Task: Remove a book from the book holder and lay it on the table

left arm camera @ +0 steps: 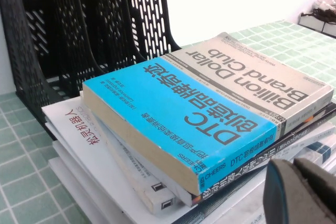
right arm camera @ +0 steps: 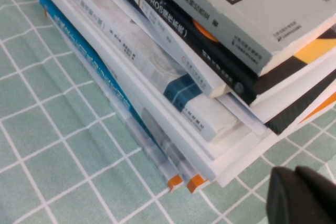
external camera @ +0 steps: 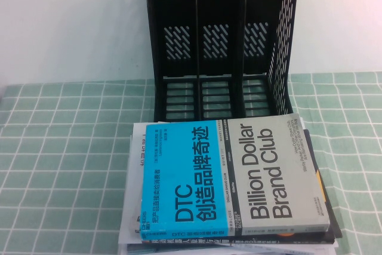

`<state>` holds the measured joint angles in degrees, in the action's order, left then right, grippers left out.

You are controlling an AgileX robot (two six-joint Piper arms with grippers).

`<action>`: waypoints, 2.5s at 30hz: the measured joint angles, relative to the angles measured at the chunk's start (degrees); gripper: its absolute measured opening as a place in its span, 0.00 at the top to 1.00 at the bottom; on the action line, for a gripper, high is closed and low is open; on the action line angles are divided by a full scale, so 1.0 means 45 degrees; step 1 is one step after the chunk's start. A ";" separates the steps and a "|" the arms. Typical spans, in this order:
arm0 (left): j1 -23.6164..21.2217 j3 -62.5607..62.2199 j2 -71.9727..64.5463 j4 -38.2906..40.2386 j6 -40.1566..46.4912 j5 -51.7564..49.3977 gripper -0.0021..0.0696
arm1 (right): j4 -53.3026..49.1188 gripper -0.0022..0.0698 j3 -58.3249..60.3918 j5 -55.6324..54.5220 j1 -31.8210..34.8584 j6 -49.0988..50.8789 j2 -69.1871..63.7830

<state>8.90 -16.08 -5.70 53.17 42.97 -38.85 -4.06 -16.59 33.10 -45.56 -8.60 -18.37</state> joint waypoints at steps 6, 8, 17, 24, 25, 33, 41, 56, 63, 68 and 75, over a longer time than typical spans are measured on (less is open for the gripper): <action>0.0000 0.0034 0.0000 0.0000 -0.0030 0.0225 0.97 | 0.0020 0.97 0.0000 0.0000 0.0000 0.0009 0.0000; 0.0000 0.0145 0.0032 -0.0354 -0.0053 0.1728 0.97 | 0.0020 0.97 0.0000 0.0000 0.0000 0.0029 0.0000; -0.0163 0.0459 0.0084 -0.7922 -0.4769 0.4743 0.97 | 0.0081 0.97 0.0000 0.0000 0.0000 0.0038 0.0000; -0.0161 0.2580 0.0233 -0.9587 -0.7139 0.6320 0.97 | 0.0110 0.97 0.0000 0.0000 0.0000 0.0038 0.0000; -0.0161 0.2927 0.0309 -0.9587 -0.7211 0.6350 0.97 | 0.0110 0.97 0.0000 0.0000 0.0000 0.0038 0.0000; -0.0161 0.3888 0.1379 -1.0402 -0.8342 0.4449 0.97 | 0.0242 0.97 0.0016 -0.0021 0.0000 0.0038 0.0000; -0.0161 0.3888 0.1407 -1.0658 -0.8592 0.4359 0.97 | 0.0300 0.97 0.0016 -0.0021 0.0000 0.0038 0.0000; -0.0161 0.3888 0.1407 -1.0658 -0.8616 0.4359 0.97 | 0.0300 0.97 0.0016 -0.0021 0.0000 0.0038 0.0000; -0.0161 0.3888 0.1407 -1.0658 -0.8616 0.4350 0.97 | -0.0062 0.97 0.0235 -0.0102 0.0181 0.0147 0.0054; -0.0161 0.3888 0.1407 -1.0667 -0.8616 0.4330 0.97 | -0.0977 0.97 0.0601 -0.1233 0.2361 0.0555 0.0679; -0.0161 0.3888 0.1407 -1.0688 -0.8616 0.4330 0.97 | -0.1121 0.97 0.1590 -0.2272 0.6994 0.0555 0.3376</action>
<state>8.18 1.41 0.63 5.07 4.20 -19.37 -9.10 -9.43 22.88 -14.09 -6.10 -3.18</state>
